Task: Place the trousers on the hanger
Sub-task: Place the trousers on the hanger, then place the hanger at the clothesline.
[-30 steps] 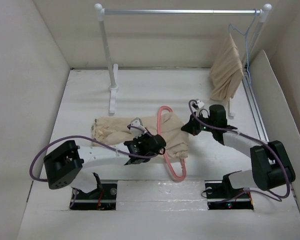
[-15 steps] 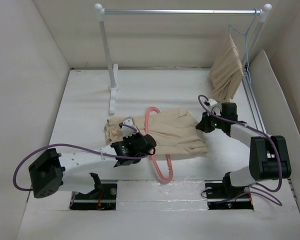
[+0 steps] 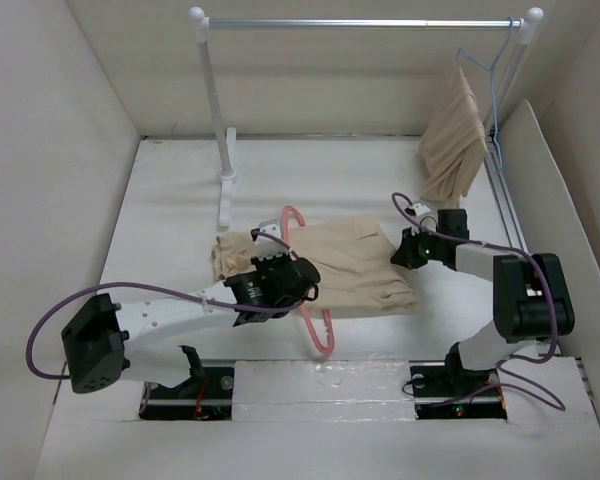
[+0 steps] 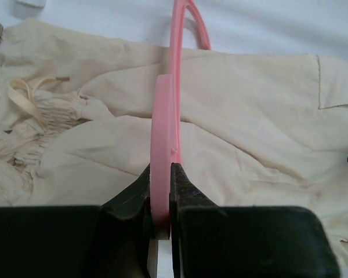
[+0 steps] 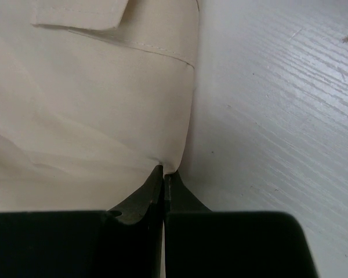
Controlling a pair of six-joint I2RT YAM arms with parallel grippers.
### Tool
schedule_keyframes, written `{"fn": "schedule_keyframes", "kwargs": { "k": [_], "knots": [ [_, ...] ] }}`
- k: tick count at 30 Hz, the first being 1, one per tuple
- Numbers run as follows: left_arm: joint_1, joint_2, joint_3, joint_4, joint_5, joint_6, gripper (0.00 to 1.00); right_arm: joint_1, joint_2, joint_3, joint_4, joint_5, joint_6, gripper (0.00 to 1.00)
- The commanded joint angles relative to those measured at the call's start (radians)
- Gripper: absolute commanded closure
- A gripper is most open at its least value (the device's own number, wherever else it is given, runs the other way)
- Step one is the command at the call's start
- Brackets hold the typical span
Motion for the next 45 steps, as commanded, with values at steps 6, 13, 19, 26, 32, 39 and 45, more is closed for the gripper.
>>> {"fn": "schedule_keyframes", "kwargs": {
  "k": [6, 13, 19, 26, 32, 39, 45],
  "knots": [
    [0.007, -0.035, 0.069, 0.052, -0.042, 0.315, 1.0, 0.068, 0.041, 0.017, 0.069, 0.07, 0.014, 1.0],
    [0.007, -0.022, 0.138, 0.132, -0.001, 0.437, 1.0, 0.11, 0.025, 0.013, 0.062, 0.126, 0.054, 1.0],
    [0.007, -0.06, 0.19, 0.139, 0.036, 0.46, 1.0, 0.18, 0.007, 0.017, 0.023, 0.187, 0.084, 1.0],
    [0.007, -0.071, 0.284, 0.103, 0.03, 0.446, 1.0, 0.22, -0.062, 0.036, -0.078, 0.204, 0.086, 0.63],
    [0.007, -0.025, 0.54, -0.022, 0.056, 0.487, 1.0, 0.253, -0.37, 0.154, -0.334, 0.166, 0.034, 0.15],
    [0.042, 0.08, 0.821, -0.185, 0.144, 0.495, 1.0, 0.372, -0.628, 0.422, -0.408, 0.184, 0.136, 0.11],
    [0.062, 0.126, 0.908, -0.158, 0.186, 0.527, 1.0, 0.594, -0.578, 0.507, -0.169, 0.14, 0.346, 0.09]
  ]
}}
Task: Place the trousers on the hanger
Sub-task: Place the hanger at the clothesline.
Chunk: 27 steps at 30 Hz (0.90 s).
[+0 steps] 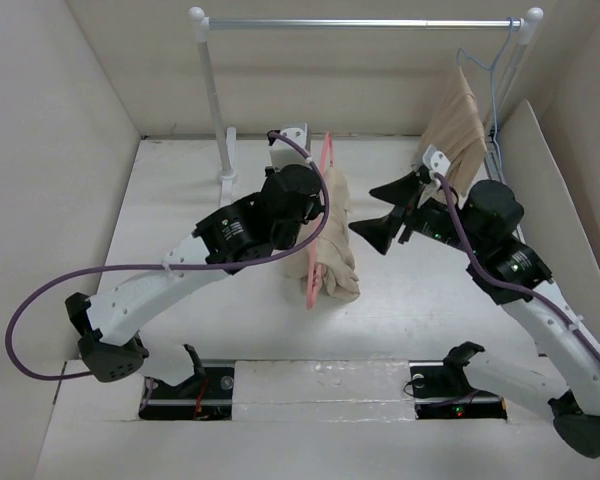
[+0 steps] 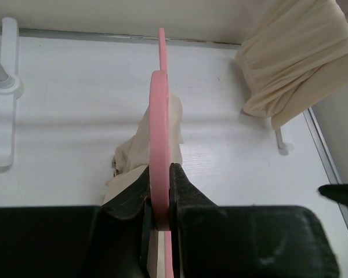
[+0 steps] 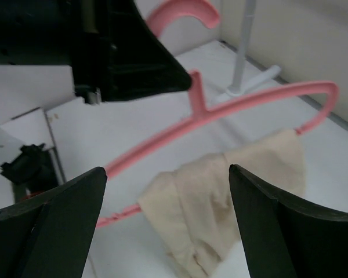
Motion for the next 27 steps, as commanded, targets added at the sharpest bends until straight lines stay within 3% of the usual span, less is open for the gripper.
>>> {"fn": "schedule_keyframes", "kwargs": {
  "k": [1, 5, 8, 15, 19, 20, 22, 23, 27],
  "knots": [
    [0.006, 0.015, 0.084, 0.035, 0.022, 0.035, 1.0, 0.116, 0.076, -0.005, 0.135, -0.02, 0.174, 0.08],
    [0.006, 0.035, 0.124, 0.058, 0.041, 0.049, 1.0, 0.181, 0.138, -0.063, 0.207, 0.006, 0.251, 0.08],
    [0.006, 0.042, 0.144, 0.069, 0.05, 0.053, 1.0, 0.218, 0.175, -0.118, 0.396, -0.048, 0.332, 0.09],
    [0.006, 0.032, 0.15, 0.084, 0.058, 0.055, 1.0, 0.281, 0.246, -0.124, 0.43, -0.019, 0.398, 0.14],
    [0.016, 0.029, 0.158, 0.093, 0.052, 0.069, 1.0, 0.281, 0.241, -0.178, 0.523, -0.006, 0.46, 0.4],
    [0.016, 0.032, 0.156, 0.097, 0.052, 0.073, 1.0, 0.281, 0.24, -0.178, 0.525, -0.003, 0.461, 0.5],
    [0.025, 0.032, 0.155, 0.103, 0.047, 0.081, 1.0, 0.281, 0.241, -0.174, 0.527, -0.005, 0.463, 0.58],
    [0.025, 0.032, 0.153, 0.106, 0.045, 0.082, 1.0, 0.281, 0.24, -0.173, 0.53, -0.005, 0.47, 0.68],
    [0.034, 0.028, 0.155, 0.139, 0.058, 0.088, 1.0, 0.281, 0.246, -0.17, 0.571, 0.012, 0.51, 0.93]
  ]
}}
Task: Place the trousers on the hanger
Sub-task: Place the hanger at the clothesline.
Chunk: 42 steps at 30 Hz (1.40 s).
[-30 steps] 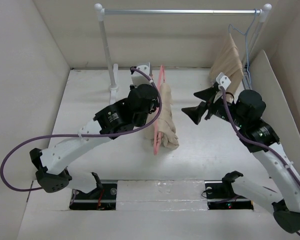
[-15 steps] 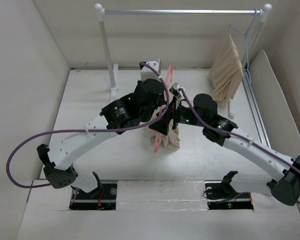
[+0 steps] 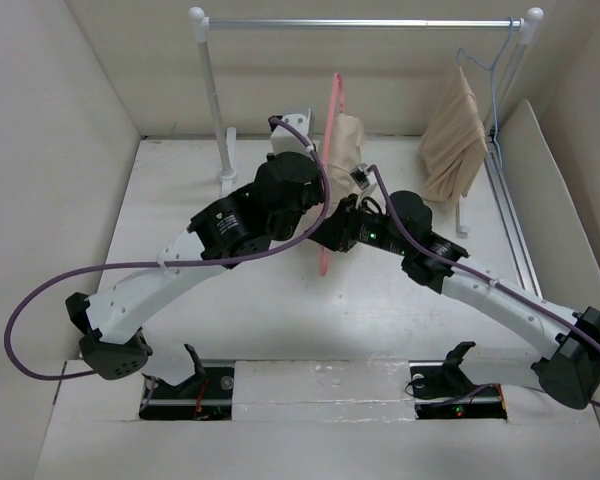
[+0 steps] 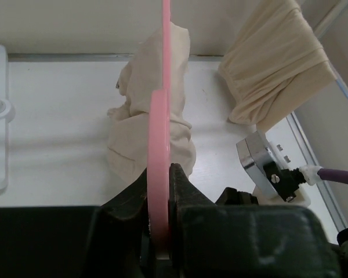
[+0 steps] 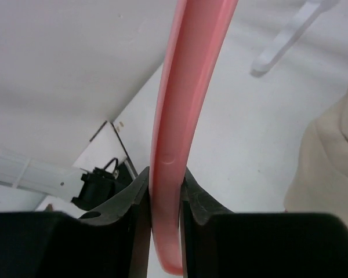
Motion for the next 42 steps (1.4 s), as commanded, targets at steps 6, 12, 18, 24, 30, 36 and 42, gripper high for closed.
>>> {"fn": "schedule_keyframes", "kwargs": {
  "k": [6, 12, 18, 24, 30, 36, 42],
  "knots": [
    [0.019, -0.001, 0.143, 0.193, 0.04, 0.067, 0.64, -0.008, -0.007, 0.109, 0.227, -0.049, -0.001, 1.0],
    [0.019, -0.024, 0.218, 0.245, 0.088, 0.12, 0.01, -0.14, 0.035, 0.244, 0.16, -0.079, -0.009, 1.0],
    [0.019, -0.144, 0.144, 0.308, 0.12, 0.133, 0.01, -0.281, 0.073, 0.336, 0.101, -0.145, -0.023, 1.0],
    [0.019, -0.253, -0.027, 0.302, 0.091, 0.111, 0.01, -0.491, 0.145, 0.396, 0.13, -0.236, 0.003, 1.0],
    [0.019, -0.306, -0.151, 0.181, 0.077, 0.01, 0.01, -0.556, 0.164, 0.376, 0.189, -0.333, 0.09, 1.0],
    [0.019, -0.36, -0.202, 0.19, 0.067, -0.01, 0.01, -0.442, 0.053, 0.385, 0.02, -0.337, -0.087, 1.0],
    [0.019, -0.351, -0.168, 0.19, 0.039, 0.027, 0.01, -0.324, -0.097, 0.12, 0.104, -0.29, 0.009, 1.0]
  ]
}}
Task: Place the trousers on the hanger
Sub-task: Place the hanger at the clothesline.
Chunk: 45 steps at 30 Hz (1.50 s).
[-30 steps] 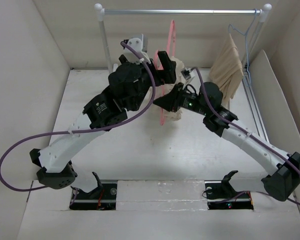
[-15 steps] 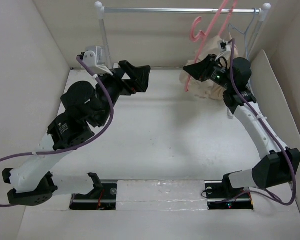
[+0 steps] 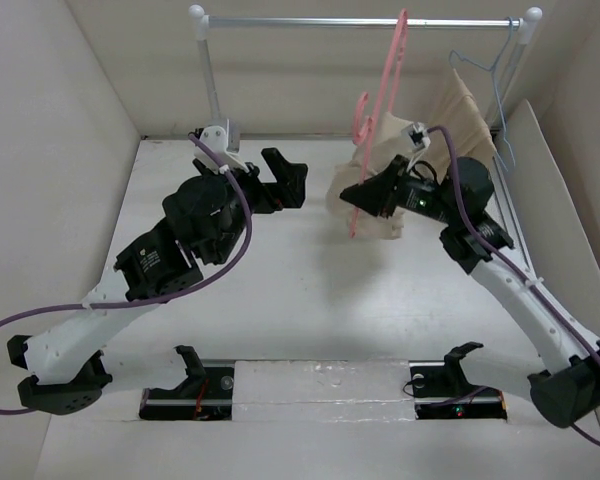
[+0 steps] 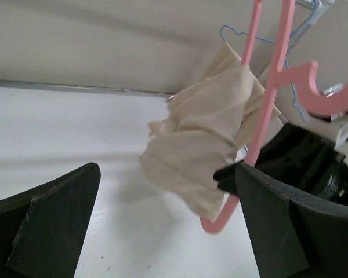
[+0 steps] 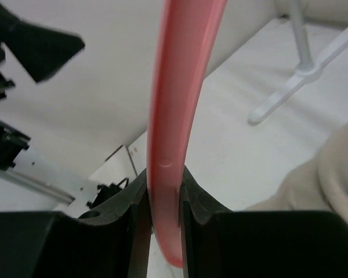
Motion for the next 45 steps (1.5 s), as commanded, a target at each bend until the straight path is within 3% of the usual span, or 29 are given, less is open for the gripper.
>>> {"fn": "schedule_keyframes", "kwargs": {
  "k": [1, 4, 9, 17, 33, 45],
  "knots": [
    [0.003, -0.018, 0.048, 0.034, -0.022, 0.016, 0.01, 0.015, -0.078, -0.116, 0.157, -0.004, 0.063, 1.0],
    [0.003, -0.013, 0.051, 0.036, -0.005, 0.008, 0.01, -0.02, -0.058, -0.136, 0.227, -0.025, 0.092, 1.0],
    [0.003, -0.009, 0.053, 0.013, 0.016, -0.016, 0.01, -0.13, 0.076, -0.029, 0.36, -0.1, 0.118, 1.0],
    [0.003, -0.058, 0.007, -0.039, 0.019, -0.088, 0.01, -0.245, 0.303, 0.115, 0.617, -0.126, 0.333, 1.0],
    [0.003, -0.082, -0.044, -0.092, 0.028, -0.158, 0.01, -0.394, 0.635, 0.422, 0.792, -0.077, 0.571, 1.0],
    [0.003, -0.087, -0.036, -0.121, 0.012, -0.188, 0.01, -0.445, 0.725, 0.429, 0.813, -0.074, 0.597, 1.0]
  ]
}}
